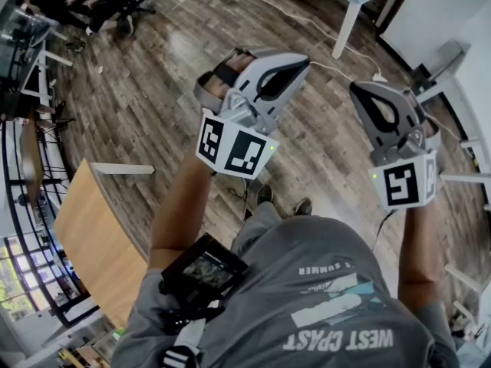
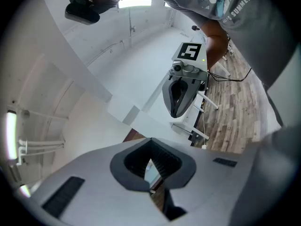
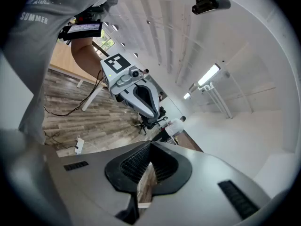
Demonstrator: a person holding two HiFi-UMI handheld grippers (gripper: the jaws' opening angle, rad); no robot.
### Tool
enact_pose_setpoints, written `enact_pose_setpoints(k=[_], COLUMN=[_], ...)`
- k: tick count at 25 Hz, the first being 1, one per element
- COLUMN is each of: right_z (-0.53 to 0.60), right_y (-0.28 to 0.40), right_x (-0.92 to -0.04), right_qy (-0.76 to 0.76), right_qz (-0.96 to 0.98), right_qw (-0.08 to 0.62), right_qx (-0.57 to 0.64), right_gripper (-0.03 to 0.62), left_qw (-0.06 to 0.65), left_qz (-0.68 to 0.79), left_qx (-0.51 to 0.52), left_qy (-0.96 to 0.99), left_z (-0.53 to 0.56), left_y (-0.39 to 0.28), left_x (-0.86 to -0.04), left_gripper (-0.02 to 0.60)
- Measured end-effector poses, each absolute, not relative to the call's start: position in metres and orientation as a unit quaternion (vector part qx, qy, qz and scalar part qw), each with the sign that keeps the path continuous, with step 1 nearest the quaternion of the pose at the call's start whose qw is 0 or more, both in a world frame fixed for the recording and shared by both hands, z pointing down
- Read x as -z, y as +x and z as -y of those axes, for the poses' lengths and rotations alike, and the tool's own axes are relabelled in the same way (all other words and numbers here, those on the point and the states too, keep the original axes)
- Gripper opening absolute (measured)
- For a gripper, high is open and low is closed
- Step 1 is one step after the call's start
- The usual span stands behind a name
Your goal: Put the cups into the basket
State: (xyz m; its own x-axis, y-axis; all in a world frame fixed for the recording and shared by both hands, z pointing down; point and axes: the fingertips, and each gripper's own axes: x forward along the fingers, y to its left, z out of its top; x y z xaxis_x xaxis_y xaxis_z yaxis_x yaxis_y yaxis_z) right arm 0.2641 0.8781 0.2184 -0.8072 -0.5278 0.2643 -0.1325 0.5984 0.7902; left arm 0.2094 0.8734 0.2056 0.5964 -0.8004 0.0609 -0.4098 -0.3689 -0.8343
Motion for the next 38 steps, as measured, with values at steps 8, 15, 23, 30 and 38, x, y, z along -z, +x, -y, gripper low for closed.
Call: enact_pose_setpoints(k=[8, 15, 23, 30, 38], right_z=[-0.877, -0.878, -0.875, -0.860, -0.817], right_y=[0.272, 0.280, 0.298, 0.307, 0.289], right_x=[-0.218, -0.221, -0.217, -0.221, -0.224], right_qy=[0.181, 0.185, 0.185, 0.188, 0.213], right_qz=[0.871, 0.877, 0.880, 0.881, 0.876], right_qw=[0.227, 0.215, 0.202, 0.200, 0.215], right_qx=[0.396, 0.388, 0.388, 0.384, 0.376], right_gripper=[0.015, 0.015, 0.015, 0.015, 0.015], left_qw=[0.410, 0.404, 0.397, 0.388, 0.394], left_qz=[-0.381, -0.383, -0.393, -0.398, -0.384], left_qx=[0.236, 0.237, 0.241, 0.242, 0.229], left_qy=[-0.795, -0.796, -0.794, -0.795, -0.803], left_z=[-0.868, -0.871, -0.867, -0.853, -0.807], left_y=[0.221, 0.231, 0.250, 0.252, 0.231], left_x=[-0.208, -0.211, -0.211, -0.216, -0.215], left_gripper=[0.000, 0.000, 0.000, 0.001, 0.000])
